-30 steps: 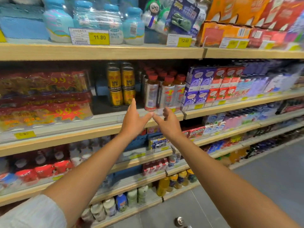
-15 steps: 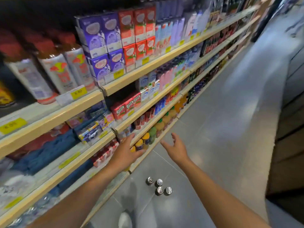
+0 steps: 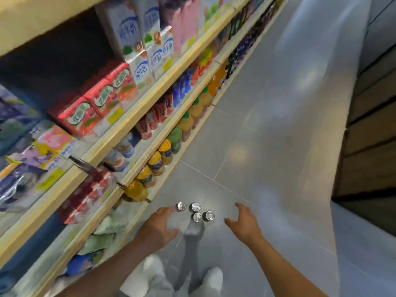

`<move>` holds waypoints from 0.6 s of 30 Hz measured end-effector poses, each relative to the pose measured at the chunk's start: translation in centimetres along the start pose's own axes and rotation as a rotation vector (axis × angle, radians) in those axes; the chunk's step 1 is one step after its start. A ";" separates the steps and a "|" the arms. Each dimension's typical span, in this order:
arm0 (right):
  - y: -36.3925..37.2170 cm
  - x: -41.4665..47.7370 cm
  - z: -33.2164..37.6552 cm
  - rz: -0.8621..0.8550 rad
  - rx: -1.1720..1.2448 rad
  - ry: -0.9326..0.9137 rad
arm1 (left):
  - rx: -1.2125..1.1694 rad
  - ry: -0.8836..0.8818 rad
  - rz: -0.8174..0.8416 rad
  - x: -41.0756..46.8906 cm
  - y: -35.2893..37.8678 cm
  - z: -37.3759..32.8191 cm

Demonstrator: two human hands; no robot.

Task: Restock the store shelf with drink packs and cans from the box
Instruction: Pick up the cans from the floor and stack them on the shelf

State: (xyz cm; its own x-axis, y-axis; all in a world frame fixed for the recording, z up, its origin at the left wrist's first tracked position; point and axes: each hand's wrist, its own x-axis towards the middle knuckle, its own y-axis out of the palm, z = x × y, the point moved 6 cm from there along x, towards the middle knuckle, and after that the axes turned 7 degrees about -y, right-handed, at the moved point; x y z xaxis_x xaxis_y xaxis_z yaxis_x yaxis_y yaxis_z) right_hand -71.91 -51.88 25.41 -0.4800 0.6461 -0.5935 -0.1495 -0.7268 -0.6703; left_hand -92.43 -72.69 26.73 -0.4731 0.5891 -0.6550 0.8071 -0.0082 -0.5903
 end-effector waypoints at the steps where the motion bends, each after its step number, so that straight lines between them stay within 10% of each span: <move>1: 1.2 1.1 -1.2 0.024 -0.025 0.015 | 0.051 0.006 0.021 1.2 1.5 0.5; 18: 28.1 28.6 -22.0 0.287 -0.281 -0.073 | 0.057 -0.398 0.104 30.8 33.9 11.9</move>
State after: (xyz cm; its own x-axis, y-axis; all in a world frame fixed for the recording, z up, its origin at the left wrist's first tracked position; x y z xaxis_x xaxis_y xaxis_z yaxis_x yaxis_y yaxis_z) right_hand -70.84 -48.71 -20.23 -0.5298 0.4008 -0.7474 0.2367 -0.7764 -0.5841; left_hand -83.84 -64.46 -19.12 -0.4987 0.2244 -0.8372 0.8424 -0.1022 -0.5291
